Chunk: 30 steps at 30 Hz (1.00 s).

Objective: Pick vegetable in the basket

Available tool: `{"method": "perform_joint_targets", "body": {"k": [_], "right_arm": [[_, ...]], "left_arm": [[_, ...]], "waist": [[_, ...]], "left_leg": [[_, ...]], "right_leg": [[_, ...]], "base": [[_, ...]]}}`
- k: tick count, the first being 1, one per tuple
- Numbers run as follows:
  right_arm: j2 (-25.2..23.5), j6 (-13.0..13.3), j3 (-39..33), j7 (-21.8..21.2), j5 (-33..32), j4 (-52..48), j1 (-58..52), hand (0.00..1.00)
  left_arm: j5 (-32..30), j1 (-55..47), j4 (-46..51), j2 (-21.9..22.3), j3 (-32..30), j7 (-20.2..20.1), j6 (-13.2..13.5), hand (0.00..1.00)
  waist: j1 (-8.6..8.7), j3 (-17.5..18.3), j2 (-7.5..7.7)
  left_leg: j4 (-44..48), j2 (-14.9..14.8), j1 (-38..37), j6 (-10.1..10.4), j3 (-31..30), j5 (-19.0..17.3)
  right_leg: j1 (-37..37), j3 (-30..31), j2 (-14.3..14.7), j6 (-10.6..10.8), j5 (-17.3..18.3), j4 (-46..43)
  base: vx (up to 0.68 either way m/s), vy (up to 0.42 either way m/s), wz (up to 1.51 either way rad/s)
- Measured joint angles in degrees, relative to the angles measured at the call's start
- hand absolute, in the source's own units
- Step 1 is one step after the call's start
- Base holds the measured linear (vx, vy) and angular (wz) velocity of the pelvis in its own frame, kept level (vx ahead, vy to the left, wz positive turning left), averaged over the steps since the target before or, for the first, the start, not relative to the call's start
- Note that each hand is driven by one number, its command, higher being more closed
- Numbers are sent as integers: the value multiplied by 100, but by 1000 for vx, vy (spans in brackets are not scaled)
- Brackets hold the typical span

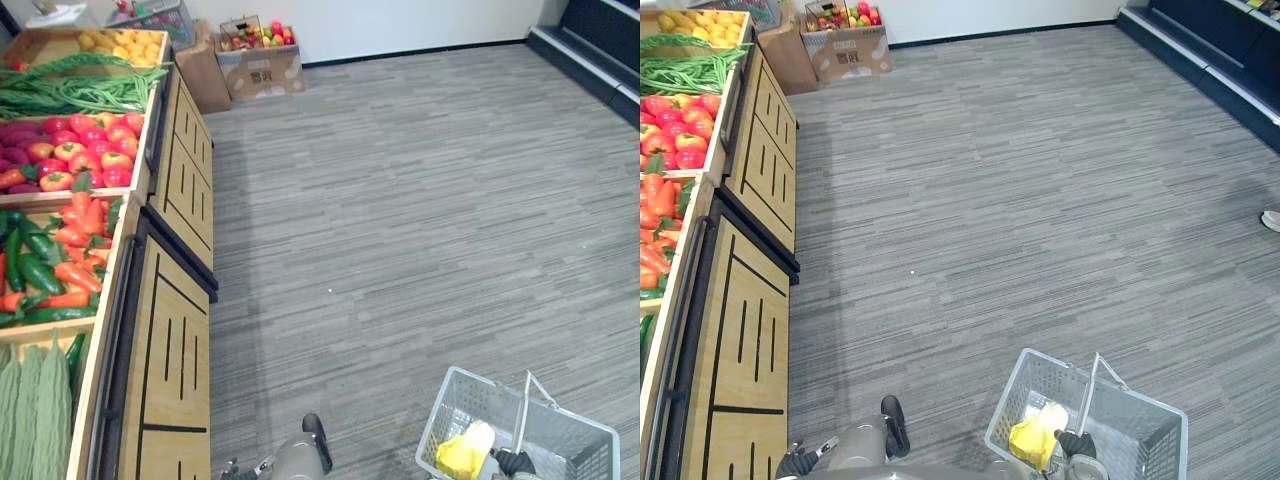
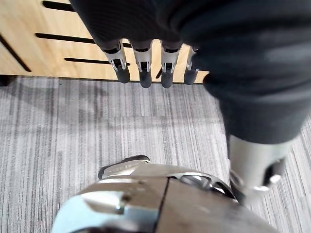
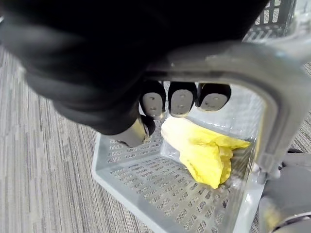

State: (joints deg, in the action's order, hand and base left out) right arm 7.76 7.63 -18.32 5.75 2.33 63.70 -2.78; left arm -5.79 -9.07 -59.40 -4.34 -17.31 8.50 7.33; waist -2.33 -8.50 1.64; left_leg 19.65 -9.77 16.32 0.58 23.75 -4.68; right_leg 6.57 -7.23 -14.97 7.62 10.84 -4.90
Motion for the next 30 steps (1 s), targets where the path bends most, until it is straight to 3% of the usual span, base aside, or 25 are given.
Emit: {"method": "perform_joint_targets", "body": {"k": [1, 2, 3, 4, 5, 6, 7, 8, 9, 10, 12, 13, 14, 16, 17, 18, 19, 20, 22, 24, 25, 26, 27, 29, 30], "right_arm": [[-5, 0, 35, -6, 1, 2, 21, 100], [-49, 3, 78, -23, 4, 2, 55, 100], [-79, 21, 82, -26, 6, -2, 60, 100], [-81, 50, 44, -21, 15, 6, 39, 100], [92, 71, 46, -7, 18, -25, -2, 100], [91, 53, 89, -3, 17, -10, 7, 100], [76, 53, 89, -10, 16, -2, -13, 100], [8, 58, 76, 0, 3, -5, -14, 100], [5, 82, 14, 9, -3, -7, -15, 100], [6, 116, -36, 7, -3, -6, -3, 100], [61, 131, -110, 0, 1, -97, 125, 100], [71, 141, -99, -4, 3, -137, 152, 100], [68, 143, -86, -4, 3, -211, 151, 100], [63, 159, -113, -4, 1, -282, 178, 100], [47, 142, -185, 5, -5, -311, 145, 100], [22, 115, -232, 11, -7, -315, 117, 100], [5, 97, -336, 7, -3, -305, -15, 100], [89, 41, -463, 11, -2, -304, 1, 100], [48, 41, -655, 0, 2, -345, 24, 100], [12, 9, -781, -2, 2, -377, -5, 100], [15, 10, -800, 0, 6, -358, -5, 100], [25, 14, -837, -1, 16, -270, -23, 100], [30, 12, -843, 0, 17, -225, -36, 100], [32, 3, -884, 5, 15, -198, -144, 100], [39, -6, -871, 10, 14, -197, -182, 100]], "left_arm": [[0, 15, -1, -20, 9, 1, 0, 0], [0, 14, 4, -76, -8, 3, -8, 0], [-1, 15, 4, -70, -50, 4, -22, 0], [-2, -1, -10, 7, -63, -7, -45, 0], [1, -116, 13, 94, 151, -23, -30, 0], [-2, -109, 20, -36, 283, -39, -33, 0], [3, -96, 46, -116, 333, -34, -32, 0], [11, -78, 121, -213, 353, -21, -33, 0], [25, -76, 182, -194, 397, -11, -36, 0], [46, -36, 210, -162, 414, -6, -37, 0], [54, 48, 236, -177, 471, 9, -42, 0], [65, 78, 249, -172, 528, 8, -39, 0], [67, 97, 248, -152, 541, 8, -39, 0], [74, 222, 247, -110, 541, 8, -34, 0], [75, 281, 249, -74, 521, 7, -20, 0], [74, 283, 251, -61, 503, 6, -6, 0], [74, 264, 245, -63, 407, 2, 8, 0], [75, 274, 171, 209, 285, -14, 6, 0], [74, 257, 213, 318, 100, -21, 53, 0], [70, 206, 226, 361, -105, -21, 106, 0], [71, 200, 225, 389, -145, -23, 109, 0], [77, 208, 233, 421, -300, -25, 112, 0], [77, 226, 233, 418, -318, -30, 113, 0], [110, 237, 241, 389, -339, -34, 108, 0], [112, 241, 241, 356, -337, -41, 108, 0]], "waist": [[15, 2, 3], [-9, 11, -8], [-38, -28, 49], [-30, -2, 30], [-15, 149, -147], [20, 213, 2], [57, 234, 124], [61, 235, 235], [86, 190, 216], [95, 140, 157], [91, -11, 79], [97, -46, 6], [111, -60, -23], [197, -79, -44], [253, -85, -42], [281, -85, -13], [329, -83, 112], [237, -170, -194], [192, -200, -229], [186, -171, -172], [159, -176, -197], [168, -157, -241], [181, -158, -242], [186, -165, -227], [183, -165, -216]], "left_leg": [[82, -3, -11, -18, 53, -10], [407, -133, -34, -5, 103, -19], [588, -163, -39, 35, 182, -99], [421, 11, -275, 15, 97, -220], [45, 105, -497, -188, 151, -588], [27, 200, -630, -102, 227, -847], [-53, 335, -756, -88, 229, -881], [-173, 535, -991, -143, 210, -907], [-271, 569, -1239, -168, 143, -957], [-341, 567, -1373, -190, 102, -998], [-833, 537, -2056, -185, 48, -1024], [-1056, 469, -2384, -116, 45, -985], [-1128, 427, -2492, -105, 36, -978], [-1149, 340, -2674, -85, -129, -965], [-1151, 297, -2771, -82, -300, -967], [-1150, 298, -2832, -61, -377, -977], [-1147, 297, -3000, 155, -514, -1030], [-1204, 63, -3116, 364, -563, -1100], [-1251, 100, -3095, 393, -673, -882], [-1014, 54, -3148, 620, -1044, -694], [-839, -9, -3096, 620, -1136, -693], [173, -269, -2533, 688, -1437, -592], [582, -366, -2298, 742, -1529, -475], [1417, -616, -1843, 1054, -1599, 41], [1662, -752, -1708, 1007, -1453, 255]], "right_leg": [[34, -7, -19, -1, -95, 26], [137, 48, -2, 204, -503, 13], [123, 106, 17, 332, -587, -182], [-74, 232, -76, 379, -568, -987], [-590, 300, -64, 442, -575, -2164], [-971, 366, -252, 526, -614, -2986], [-1156, 439, -396, 744, -744, -3444], [-1359, 539, -587, 824, -1193, -4027], [-1578, 558, -621, 833, -1671, -4544], [-1691, 518, -592, 742, -1467, -4844], [-2019, -160, -454, 2, -302, -5433], [-2217, -666, -300, -295, 77, -5276], [-2321, -879, -211, -423, 163, -5056], [-2666, -1070, 106, -484, 189, -3736], [-2733, -785, 289, -356, 12, -2684], [-2710, -563, 344, -384, -228, -2101], [-2495, -130, 386, -359, -1351, -1178], [-2315, -260, 627, -396, -1342, -1287], [-2456, -156, 577, -390, -871, -1855], [-2497, -236, 458, -407, -66, -2627], [-2421, -313, 467, -426, 49, -2625], [-2151, -616, 492, -445, 197, -2433], [-2026, -749, 503, -468, 219, -2350], [-1624, -1119, 491, -567, 255, -2176], [-1452, -1284, 472, -598, 283, -2082]], "base": [[429, 141, -11], [336, 71, -26], [310, 125, -36], [175, 206, -29], [209, 290, -11], [243, 217, 9], [334, 116, 26], [390, 45, 24], [373, 41, 17], [290, 28, 10], [407, 15, 13], [450, -11, 17], [382, -72, 29], [363, -143, 68], [459, -257, 90], [487, -286, 112], [600, -330, 78], [467, -242, 65], [333, -201, 35], [300, -257, 52], [340, -281, 65], [311, -242, 61], [295, -227, 73], [227, -137, 72], [252, -99, 81]]}}
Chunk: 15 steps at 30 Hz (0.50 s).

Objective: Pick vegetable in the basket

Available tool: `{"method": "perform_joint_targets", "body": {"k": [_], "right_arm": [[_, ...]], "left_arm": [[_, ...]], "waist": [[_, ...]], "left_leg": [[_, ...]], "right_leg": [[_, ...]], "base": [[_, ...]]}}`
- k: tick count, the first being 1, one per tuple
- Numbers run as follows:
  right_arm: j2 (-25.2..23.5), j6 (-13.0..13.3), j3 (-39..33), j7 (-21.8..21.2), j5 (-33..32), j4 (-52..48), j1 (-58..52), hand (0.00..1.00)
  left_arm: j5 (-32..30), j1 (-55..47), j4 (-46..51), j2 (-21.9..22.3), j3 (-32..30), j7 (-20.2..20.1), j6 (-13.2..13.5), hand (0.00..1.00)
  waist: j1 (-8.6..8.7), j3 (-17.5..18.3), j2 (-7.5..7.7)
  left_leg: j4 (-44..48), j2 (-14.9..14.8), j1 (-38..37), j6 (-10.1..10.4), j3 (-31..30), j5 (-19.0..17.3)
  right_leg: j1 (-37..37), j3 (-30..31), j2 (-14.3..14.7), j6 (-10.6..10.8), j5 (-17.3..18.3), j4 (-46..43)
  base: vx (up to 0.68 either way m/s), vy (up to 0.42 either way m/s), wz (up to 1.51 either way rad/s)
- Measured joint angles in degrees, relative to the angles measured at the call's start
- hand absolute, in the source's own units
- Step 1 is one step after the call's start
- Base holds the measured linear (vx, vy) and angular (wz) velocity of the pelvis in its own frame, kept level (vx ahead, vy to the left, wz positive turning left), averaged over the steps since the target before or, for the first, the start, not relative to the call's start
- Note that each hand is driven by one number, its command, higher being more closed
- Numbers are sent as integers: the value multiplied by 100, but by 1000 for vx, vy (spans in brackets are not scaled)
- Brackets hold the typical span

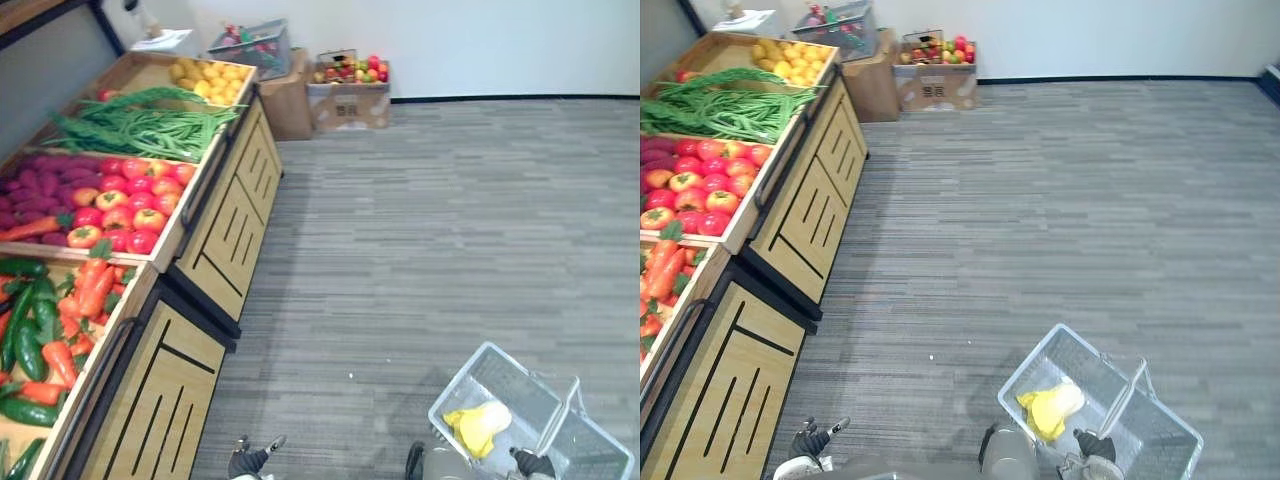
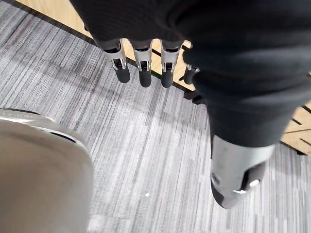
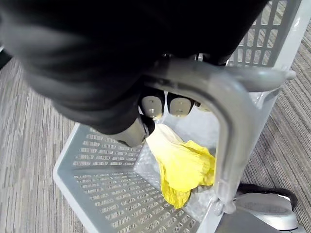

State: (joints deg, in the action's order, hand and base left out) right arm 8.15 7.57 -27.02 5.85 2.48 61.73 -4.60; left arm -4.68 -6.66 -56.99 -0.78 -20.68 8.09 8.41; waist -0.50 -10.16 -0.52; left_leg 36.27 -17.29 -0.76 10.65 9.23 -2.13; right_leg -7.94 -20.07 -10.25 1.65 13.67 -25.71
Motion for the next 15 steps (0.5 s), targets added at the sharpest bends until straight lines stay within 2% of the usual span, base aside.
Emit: {"method": "perform_joint_targets", "body": {"k": [1, 3, 4, 5, 6, 7, 8, 9, 10, 12, 14, 15], "right_arm": [[6, -1, 15, 3, 0, 3, -12, 100], [-5, -4, -6, 6, 0, 95, -39, 100], [-8, -5, -16, 6, 0, 145, -46, 100], [-7, -10, -28, 12, -1, 211, -65, 100], [-11, -45, -101, 16, -1, 222, -87, 100], [-5, -60, -123, 16, -1, 218, -90, 100], [4, -101, -216, 18, 2, 210, -76, 100], [-90, -122, -238, 23, 2, 212, -59, 100], [-215, -118, -195, 10, 5, 213, -20, 100], [-388, -125, -165, 8, 176, 223, 133, 100], [-432, -123, 7, -1, 225, 213, 287, 100], [-434, -113, 146, -14, 264, 188, 330, 100]], "left_arm": [[0, 28, -11, -39, 8, -7, -8, 0], [5, 233, -10, -81, 21, -30, -22, 0], [4, 264, -7, -82, 25, -30, -20, 0], [2, 310, -14, -82, 36, -29, -30, 0], [-6, 339, -10, -75, 146, -31, -26, 0], [-10, 355, -25, -72, 193, -27, -38, 0], [-14, 359, -76, -78, 260, -22, -40, 0], [-19, 382, -166, -132, 297, -12, -57, 0], [-19, 395, -181, -171, 309, -3, -97, 0], [-13, 424, -177, -286, 204, 29, -133, 0], [-24, 372, -228, -335, 111, 43, -162, 0], [-42, 295, -234, -327, 62, 53, -172, 0]], "waist": [[11, -2, 19], [40, -76, 162], [40, -76, 188], [43, -63, 232], [52, -54, 239], [54, -41, 215], [42, -9, 186], [55, 111, 188], [49, 149, 326], [10, 113, 475], [-10, 102, 464], [-17, 104, 412]], "left_leg": [[185, -109, 137, -66, 202, 89], [648, -303, 649, -336, 1257, -389], [631, -333, 731, -426, 1590, -483], [473, -354, 815, -559, 2141, -579], [-103, -286, 931, -687, 2851, -590], [-493, -205, 982, -793, 3065, -443], [-1188, -32, 965, -1017, 3468, -228], [-1627, 232, 935, -1045, 3371, -212], [-2106, 528, 934, -1139, 3295, -156], [-2396, 748, 934, -1246, 3225, -90], [-2378, 773, 793, -1248, 3274, -89], [-2358, 771, 701, -1243, 3315, -92]], "right_leg": [[139, -165, -36, -14, 8, 120], [587, -726, -278, 61, -37, 513], [719, -902, -329, 92, -57, 597], [888, -1151, -402, 114, -70, 697], [1119, -1515, -466, 190, -113, 805], [1169, -1637, -471, 208, -123, 819], [1234, -1775, -450, 255, -148, 864], [1233, -1770, -457, 380, -233, 982], [1241, -1751, -433, 488, -302, 1282], [1453, -1739, -323, 587, -429, 1822], [1723, -1687, -259, 633, -630, 2185], [1857, -1631, -231, 644, -705, 2324]], "base": [[228, -62, 90], [211, -28, 125], [152, 36, 123], [143, 91, 132], [144, 120, 129], [174, 232, 127], [152, 219, 101], [193, 278, 111], [129, 170, 84], [128, 101, 52], [100, -30, 3], [44, -52, -16]]}}
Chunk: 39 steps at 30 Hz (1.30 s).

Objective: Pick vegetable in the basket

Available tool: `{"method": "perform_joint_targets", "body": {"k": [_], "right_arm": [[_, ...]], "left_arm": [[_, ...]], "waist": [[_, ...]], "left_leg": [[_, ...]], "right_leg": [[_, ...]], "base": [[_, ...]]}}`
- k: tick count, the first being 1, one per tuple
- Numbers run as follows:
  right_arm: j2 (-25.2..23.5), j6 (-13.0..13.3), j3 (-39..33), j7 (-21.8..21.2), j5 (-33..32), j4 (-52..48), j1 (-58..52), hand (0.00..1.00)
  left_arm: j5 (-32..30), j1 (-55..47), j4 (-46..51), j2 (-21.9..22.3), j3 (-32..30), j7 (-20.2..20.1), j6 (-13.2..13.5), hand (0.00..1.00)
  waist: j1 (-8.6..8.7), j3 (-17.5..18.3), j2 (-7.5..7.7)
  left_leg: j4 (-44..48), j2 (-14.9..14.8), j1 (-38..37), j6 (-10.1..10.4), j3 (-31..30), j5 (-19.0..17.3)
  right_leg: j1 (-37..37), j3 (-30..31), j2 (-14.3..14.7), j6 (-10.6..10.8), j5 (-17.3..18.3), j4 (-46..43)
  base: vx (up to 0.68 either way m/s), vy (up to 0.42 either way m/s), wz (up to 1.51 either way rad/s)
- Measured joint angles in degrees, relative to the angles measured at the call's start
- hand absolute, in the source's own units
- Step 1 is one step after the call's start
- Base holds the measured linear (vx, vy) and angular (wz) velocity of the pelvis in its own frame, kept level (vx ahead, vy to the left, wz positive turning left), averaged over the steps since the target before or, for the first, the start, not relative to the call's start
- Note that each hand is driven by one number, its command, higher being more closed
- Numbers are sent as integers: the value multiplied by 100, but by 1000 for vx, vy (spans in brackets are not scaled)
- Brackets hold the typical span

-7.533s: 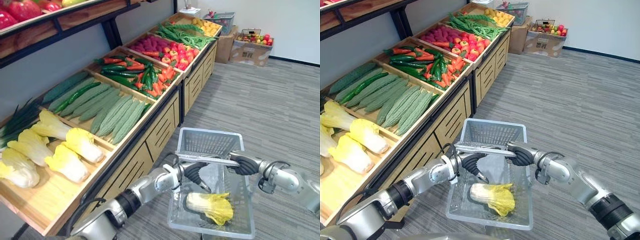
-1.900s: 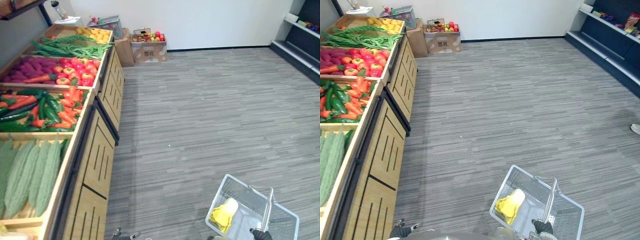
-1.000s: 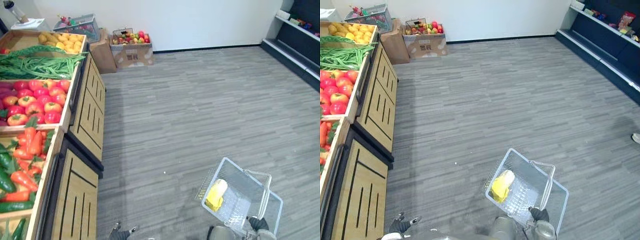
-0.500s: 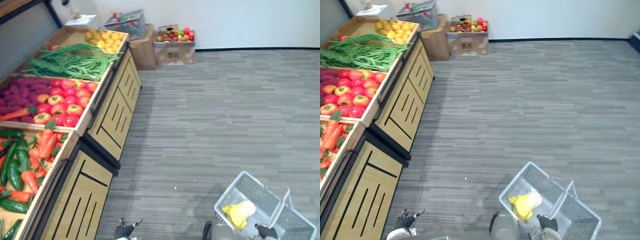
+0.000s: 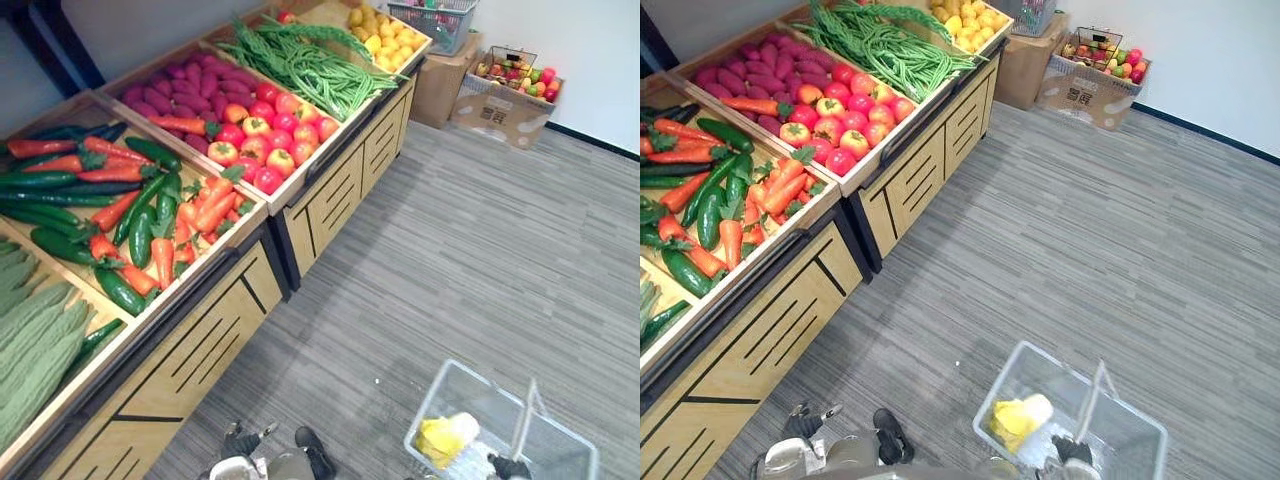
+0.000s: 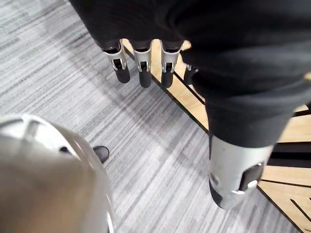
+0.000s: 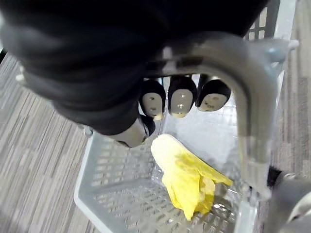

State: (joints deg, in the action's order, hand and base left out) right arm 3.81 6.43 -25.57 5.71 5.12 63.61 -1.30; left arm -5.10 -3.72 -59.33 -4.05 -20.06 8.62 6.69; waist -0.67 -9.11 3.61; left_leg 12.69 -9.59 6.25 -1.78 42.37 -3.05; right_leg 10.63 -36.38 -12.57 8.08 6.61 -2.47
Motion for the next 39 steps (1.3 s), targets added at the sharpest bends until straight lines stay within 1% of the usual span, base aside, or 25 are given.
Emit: {"method": "perform_joint_targets", "body": {"k": [4, 5, 7, 8, 9, 10, 11, 12, 13, 14, 15, 17, 18, 20, 21, 24, 25, 26, 27, 28, 29, 30, 33, 36, 39], "right_arm": [[22, -11, 128, -11, 167, 25, 9, 100], [13, -11, 136, -12, 167, 25, 31, 100], [37, -24, 136, -10, 167, 26, 5, 100], [75, -23, 140, -11, 168, 33, -97, 100], [134, 5, 178, -8, 166, 23, -72, 100], [211, 21, 201, -1, 169, -1, 58, 100], [238, 12, 224, 0, 176, 2, 101, 100], [250, 16, 338, 5, 177, 34, 98, 100], [223, 17, 367, 8, 179, 47, 101, 100], [166, 20, 368, -1, 178, 47, 115, 100], [138, 54, 365, 2, 177, 34, 103, 100], [152, 88, 362, 14, 177, 27, 114, 100], [155, 134, 358, 16, 177, 26, 117, 100], [157, 134, 339, 11, 177, 26, 115, 100], [153, 131, 328, 0, 177, 26, 102, 100], [135, 128, 123, -5, 177, 12, 28, 100], [126, 125, 90, 0, 177, -6, -50, 100], [114, 125, 50, -3, 177, -9, -107, 100], [174, 125, 1, 4, 176, -5, -118, 100], [250, 123, -19, 6, 176, -28, -122, 100], [379, 125, -12, -23, 179, -31, -120, 100], [454, 126, -7, -57, 179, -33, -118, 100], [529, 111, 17, -101, 179, 12, -125, 100], [541, 109, 91, -100, 178, 42, -155, 100], [632, 99, 122, -89, 173, 180, -180, 100]], "left_arm": [[-40, -70, -217, 58, -47, 0, -33, 0], [-70, -115, -237, 52, -41, -6, -69, 0], [-79, -123, -269, 13, -17, -11, -76, 0], [-97, -167, -270, -14, 73, -13, -90, 0], [-97, -190, -299, -10, 78, -15, -102, 0], [-108, -239, -309, -80, 185, -17, -104, 0], [-109, -240, -321, -127, 228, -33, -105, 0], [-112, -253, -314, -224, 305, -41, -113, 0], [-131, -265, -305, -236, 334, -41, -115, 0], [-160, -267, -297, -282, 341, -36, -124, 0], [-234, -318, -284, -338, 341, -37, -184, 0], [-236, -346, -277, -287, 331, -37, -190, 0], [-236, -327, -258, -275, 310, -37, -187, 0], [-236, -292, -215, -250, 260, -36, -179, 0], [-243, -280, -227, -234, 209, -36, -185, 0], [-254, -271, -228, -174, 156, -35, -185, 0], [-259, -292, -231, -167, 110, -35, -183, 0], [-259, -301, -270, -189, 5, -36, -183, 0], [-258, -298, -371, -77, -60, -35, -186, 0], [-261, -317, -406, -10, -60, -40, -183, 0], [-262, -316, -424, 84, -49, -70, -181, 0], [-263, -294, -434, 126, -51, -87, -174, 0], [-272, -314, -434, 123, -87, -106, -177, 0], [-256, -305, -348, 104, -119, -105, -180, 0], [-250, -311, -257, 97, -47, -102, -175, 0]], "waist": [[-116, 65, -196], [-106, 75, -206], [-117, 80, -138], [-100, 93, -114], [-100, 94, -113], [-95, 92, -62], [-98, 87, -26], [-76, 96, 26], [-66, 79, 29], [-65, 84, 92], [-45, 62, 115], [10, 59, 99], [59, 50, 80], [53, 32, 49], [55, 1, 4], [37, -35, -18], [30, -25, 35], [21, -27, 139], [26, -41, 5], [35, -3, -130], [40, 17, -307], [40, 26, -380], [50, 77, -386], [124, 101, -352], [203, 101, -349]], "left_leg": [[-336, 52, -57, 64, 80, -4], [-486, 153, -53, 59, 95, 17], [-509, 352, -99, 8, 144, -79], [-604, 455, -246, 75, 199, -179], [-682, 507, -295, 107, 161, -202], [-755, 561, -454, 78, 84, -247], [-772, 583, -539, 19, 22, -264], [-762, 561, -725, -29, -255, -384], [-758, 538, -778, -62, -366, -432], [-764, 494, -878, -77, -486, -484], [-830, 451, -1094, -22, -608, -471], [-924, 453, -1278, -13, -722, -465], [-1005, 450, -1375, 22, -851, -455], [-1062, 427, -1415, 115, -945, -458], [-1061, 380, -1459, 203, -1057, -453], [-1040, 326, -1557, 485, -1284, -546], [-992, 302, -1591, 689, -1397, -618], [-1018, 273, -1702, 901, -1491, -676], [-1127, 125, -1805, 1018, -1526, -642], [-1192, 10, -1847, 1041, -1527, -582], [-1276, -146, -1883, 1105, -1533, -484], [-1376, -223, -1936, 1160, -1532, -296], [-1231, -402, -1800, 1159, -1687, 91], [-572, -541, -1313, 1103, -1970, 315], [-386, -567, -1116, 1065, -1801, 629]], "right_leg": [[-35, 77, 56, 75, -37, 130], [-75, 59, -4, 176, 37, 101], [-222, 14, -326, 308, 377, -374], [-308, -41, -529, 428, 509, -965], [-571, 90, -777, 416, 499, -1733], [-978, 311, -1119, 97, 291, -2884], [-1168, 433, -1265, -164, 79, -3408], [-1565, 957, -1384, -154, -466, -4380], [-1697, 1135, -1320, -140, -390, -4612], [-1882, 1254, -1223, -201, -217, -4810], [-2063, 1185, -1090, -268, 37, -4809], [-2169, 913, -1015, -308, 151, -4442], [-2306, 804, -884, -321, 156, -3708], [-2448, 900, -711, -267, 99, -2821], [-2471, 1235, -509, -117, -38, -1907], [-2431, 1794, -397, -173, -665, -820], [-2304, 1982, -421, -161, -855, -412], [-2195, 2025, -445, -63, -1246, -409], [-2209, 1956, -304, -98, -1136, -680], [-2240, 1915, -215, -130, -962, -835], [-2361, 1822, -133, -184, -610, -1238], [-2419, 1725, -118, -235, -320, -1561], [-2300, 1390, -110, -308, 117, -1815], [-1960, 890, -266, -377, 163, -1777], [-1508, 466, -396, -393, 165, -1602]], "base": [[-30, -38, -11], [-37, 27, 6], [26, 86, 22], [95, 160, 30], [112, 233, 29], [110, 216, 21], [163, 201, 54], [190, 122, 64], [258, 108, 78], [328, 108, 73], [322, 102, 68], [252, 64, 61], [249, 14, 64], [295, -71, 48], [284, -135, 36], [301, -270, 39], [307, -430, 43], [244, -380, 46], [241, -345, 31], [250, -289, 22], [300, -331, 30], [190, -220, 34], [205, -267, 53], [173, -160, 87], [197, -61, 114]]}}
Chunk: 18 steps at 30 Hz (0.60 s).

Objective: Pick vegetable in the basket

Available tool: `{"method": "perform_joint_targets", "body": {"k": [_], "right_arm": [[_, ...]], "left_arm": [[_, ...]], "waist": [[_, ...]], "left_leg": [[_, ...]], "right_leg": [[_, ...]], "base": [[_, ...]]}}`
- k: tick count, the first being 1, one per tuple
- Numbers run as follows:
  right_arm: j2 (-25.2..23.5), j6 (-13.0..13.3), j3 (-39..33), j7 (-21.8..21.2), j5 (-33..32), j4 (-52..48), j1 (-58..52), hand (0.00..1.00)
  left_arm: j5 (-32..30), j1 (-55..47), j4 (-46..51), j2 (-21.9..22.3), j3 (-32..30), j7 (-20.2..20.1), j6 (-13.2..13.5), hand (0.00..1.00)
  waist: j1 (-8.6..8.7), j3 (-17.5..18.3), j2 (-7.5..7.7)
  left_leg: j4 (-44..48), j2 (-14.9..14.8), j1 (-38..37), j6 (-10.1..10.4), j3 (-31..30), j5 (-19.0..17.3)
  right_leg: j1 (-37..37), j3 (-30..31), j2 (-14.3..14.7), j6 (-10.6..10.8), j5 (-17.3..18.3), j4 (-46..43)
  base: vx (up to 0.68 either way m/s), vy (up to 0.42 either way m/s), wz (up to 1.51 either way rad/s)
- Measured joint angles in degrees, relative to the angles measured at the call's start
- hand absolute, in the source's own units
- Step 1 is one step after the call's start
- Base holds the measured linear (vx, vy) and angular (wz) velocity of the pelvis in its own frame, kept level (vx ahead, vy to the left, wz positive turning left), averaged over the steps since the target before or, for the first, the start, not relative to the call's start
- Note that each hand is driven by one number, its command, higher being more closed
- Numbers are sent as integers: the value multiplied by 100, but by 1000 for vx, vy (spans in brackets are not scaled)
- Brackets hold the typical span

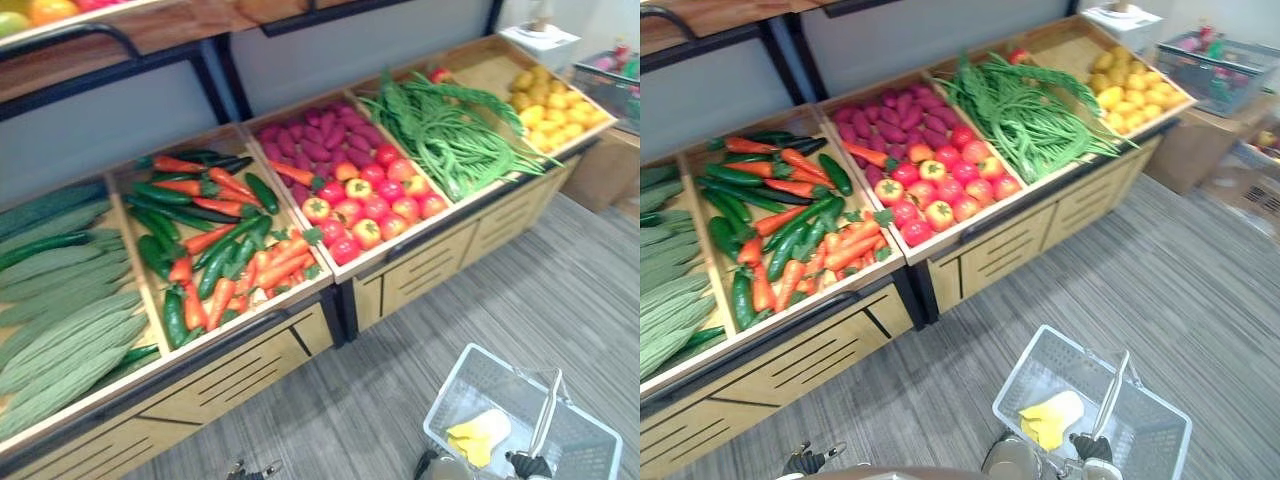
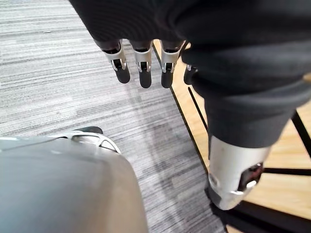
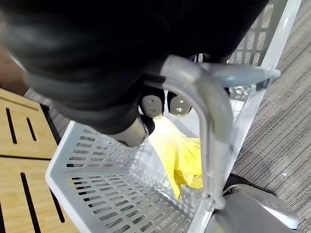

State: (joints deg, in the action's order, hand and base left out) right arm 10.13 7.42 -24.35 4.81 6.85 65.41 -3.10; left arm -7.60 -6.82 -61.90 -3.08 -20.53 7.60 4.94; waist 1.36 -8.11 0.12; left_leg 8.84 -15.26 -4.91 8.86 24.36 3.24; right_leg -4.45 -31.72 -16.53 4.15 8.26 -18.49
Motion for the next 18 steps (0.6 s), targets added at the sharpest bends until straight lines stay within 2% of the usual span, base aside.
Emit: {"method": "perform_joint_targets", "body": {"k": [1, 2, 3, 4, 6, 7, 9, 12, 15, 16, 17, 18], "right_arm": [[31, -38, -8, 0, 1, 73, -29, 100], [51, -55, -9, 0, 1, 72, -29, 100], [72, -86, -38, 0, 2, 67, -24, 100], [67, -100, -166, -1, 2, 69, -16, 100], [-117, -112, -249, -4, 2, 78, -18, 100], [-302, -95, -226, -12, 2, 73, 22, 100], [-490, -100, -226, -15, 3, 69, 98, 100], [-500, -100, -213, -10, 4, 0, 80, 100], [-500, -110, -206, -11, 2, -45, 72, 100], [-505, -116, -194, -13, 1, -44, 72, 100], [-553, -138, 282, -19, -3, -129, 130, 100], [-553, -138, 282, -19, -3, -129, 130, 100]], "left_arm": [[7, -12, 49, -14, 49, -2, 11, 0], [7, -7, 47, -21, 58, 1, 6, 0], [7, -1, 43, -19, 63, 5, 0, 0], [5, -7, 40, -11, 54, 14, -5, 0], [5, -9, 74, -64, 33, 52, -5, 0], [8, -47, 84, -128, -32, 79, -12, 0], [19, -95, 52, -174, -76, 93, -13, 0], [18, -32, 40, -155, -70, 90, -5, 0], [17, 4, 23, -29, -60, 84, -1, 0], [17, -2, 16, -14, -51, 77, -3, 0], [23, -16, -155, -211, 449, -6, -4, 0], [23, -16, -155, -211, 449, -6, -4, 0]], "waist": [[-21, 5, 28], [-18, 5, 32], [-12, 3, 36], [4, 5, 19], [-44, 75, 90], [-51, 94, 249], [-86, 114, 325], [-126, 125, 281], [-131, 144, 80], [-133, 138, 78], [-143, -5, 74], [-143, -5, 74]], "left_leg": [[63, 4, 122, 24, 514, -41], [23, 57, 178, 65, 677, -115], [-323, 278, 254, 15, 967, -141], [-849, 528, 245, -287, 1286, 118], [-1143, 608, 229, -334, 1265, 154], [-1186, 642, 309, -334, 1222, 154], [-1188, 648, 386, -334, 1234, 154], [-1188, 687, 365, -335, 1193, 153], [-1323, 683, 340, -335, 1081, 153], [-1348, 678, 338, -335, 1068, 153], [-1471, 703, 361, -391, 785, 192], [-1471, 703, 361, -390, 785, 192]], "right_leg": [[314, -310, -121, 4, -3, 210], [380, -396, -161, 21, -13, 252], [477, -538, -246, 42, -25, 269], [546, -706, -251, 79, -46, 264], [585, -733, -162, 166, -118, 441], [607, -713, -107, 254, -208, 674], [617, -683, -10, 242, -387, 978], [788, -718, 38, 266, -521, 1246], [798, -738, 89, 271, -524, 1249], [799, -739, 107, 271, -524, 1249], [769, -461, 259, 370, -581, 1470], [769, -461, 259, 370, -581, 1470]], "base": [[178, 37, 113], [148, 121, 131], [80, 168, 102], [71, 187, 101], [61, 150, 68], [68, 102, 29], [58, 54, -5], [13, 7, 0], [-18, -23, 9], [-15, 5, 5], [0, 0, 0], [0, 0, 0]]}}
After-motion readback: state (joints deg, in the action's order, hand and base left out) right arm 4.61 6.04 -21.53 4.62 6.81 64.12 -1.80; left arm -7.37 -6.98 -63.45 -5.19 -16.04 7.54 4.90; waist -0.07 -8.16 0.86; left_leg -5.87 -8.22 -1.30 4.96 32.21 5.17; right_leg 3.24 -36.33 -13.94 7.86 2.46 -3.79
